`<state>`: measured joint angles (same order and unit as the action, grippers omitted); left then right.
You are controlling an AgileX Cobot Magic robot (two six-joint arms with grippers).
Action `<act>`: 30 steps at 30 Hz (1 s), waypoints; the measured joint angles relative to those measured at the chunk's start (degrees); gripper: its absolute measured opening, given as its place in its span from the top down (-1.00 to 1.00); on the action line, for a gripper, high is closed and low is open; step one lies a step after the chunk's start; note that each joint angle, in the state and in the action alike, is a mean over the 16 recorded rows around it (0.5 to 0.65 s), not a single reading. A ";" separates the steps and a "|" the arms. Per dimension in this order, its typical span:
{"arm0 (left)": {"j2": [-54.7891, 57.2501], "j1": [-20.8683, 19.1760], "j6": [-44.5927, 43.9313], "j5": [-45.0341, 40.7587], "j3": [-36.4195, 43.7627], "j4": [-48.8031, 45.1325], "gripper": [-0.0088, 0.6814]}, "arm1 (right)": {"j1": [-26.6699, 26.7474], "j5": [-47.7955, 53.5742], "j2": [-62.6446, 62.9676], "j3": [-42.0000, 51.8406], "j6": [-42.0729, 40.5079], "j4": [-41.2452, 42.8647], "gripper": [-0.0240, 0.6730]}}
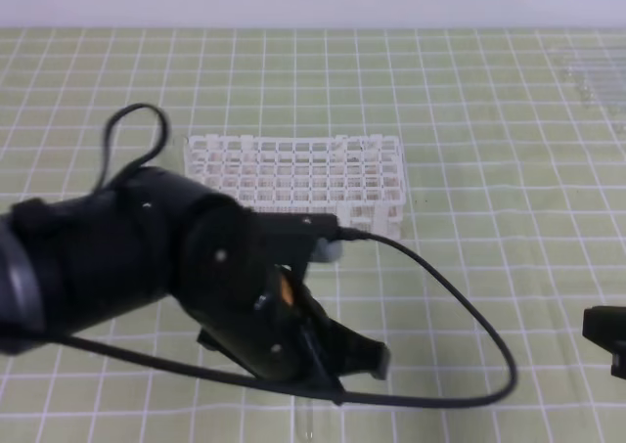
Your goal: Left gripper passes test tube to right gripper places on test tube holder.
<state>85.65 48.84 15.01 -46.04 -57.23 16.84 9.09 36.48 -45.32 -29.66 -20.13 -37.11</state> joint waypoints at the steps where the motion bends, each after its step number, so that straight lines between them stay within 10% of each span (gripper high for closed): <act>1: 0.88 0.63 0.54 -0.84 -1.07 -0.69 0.96 | 0.00 0.04 0.00 0.07 -0.01 0.05 0.98; 21: 6.56 2.99 2.32 -0.08 -5.34 -3.59 -0.10 | 0.00 -0.23 0.00 0.56 -0.03 0.30 0.98; 30: 12.08 2.99 6.73 -4.08 -5.57 -6.27 -0.09 | 0.00 -0.30 0.00 0.56 -0.03 0.30 0.98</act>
<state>97.73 51.83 21.74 -50.12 -62.80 10.58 9.09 36.17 -45.32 -29.10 -20.15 -36.81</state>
